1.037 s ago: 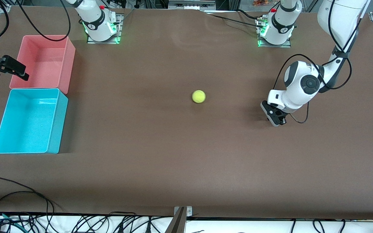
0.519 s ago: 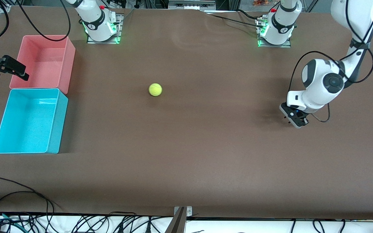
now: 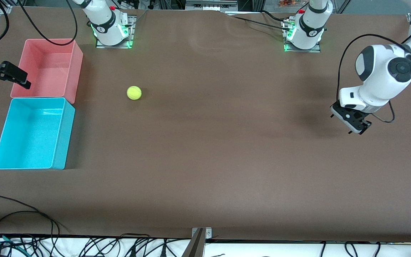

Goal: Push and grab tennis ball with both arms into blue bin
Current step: 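Raise the left gripper back while the right gripper reaches the ball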

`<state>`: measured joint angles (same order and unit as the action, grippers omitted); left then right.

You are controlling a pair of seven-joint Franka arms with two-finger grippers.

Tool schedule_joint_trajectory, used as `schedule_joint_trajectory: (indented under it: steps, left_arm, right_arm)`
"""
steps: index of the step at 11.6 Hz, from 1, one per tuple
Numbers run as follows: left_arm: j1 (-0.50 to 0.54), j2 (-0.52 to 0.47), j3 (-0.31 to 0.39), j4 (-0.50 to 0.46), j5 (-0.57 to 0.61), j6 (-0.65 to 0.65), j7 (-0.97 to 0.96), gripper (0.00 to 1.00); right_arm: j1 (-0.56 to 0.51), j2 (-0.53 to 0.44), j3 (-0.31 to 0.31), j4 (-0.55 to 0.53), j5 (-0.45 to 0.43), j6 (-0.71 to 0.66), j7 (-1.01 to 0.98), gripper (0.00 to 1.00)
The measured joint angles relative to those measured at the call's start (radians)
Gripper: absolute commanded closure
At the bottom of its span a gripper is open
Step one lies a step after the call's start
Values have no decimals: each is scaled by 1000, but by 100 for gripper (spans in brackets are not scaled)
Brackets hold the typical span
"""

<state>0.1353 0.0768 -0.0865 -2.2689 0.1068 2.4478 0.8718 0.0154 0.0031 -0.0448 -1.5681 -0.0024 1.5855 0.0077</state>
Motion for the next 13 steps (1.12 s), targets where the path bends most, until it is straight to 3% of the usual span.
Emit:
schedule_joint_trajectory:
  steps: [7,13]
  left_arm:
    - [27,-132,6,4,0,-118,0,0]
    - [41,-164,27,195,0,-395,-51,0]
  right_arm:
    - [-3,0,-10,0,-7,0,0,0]
    - [5,2,2,0,-7,-4,0,0]
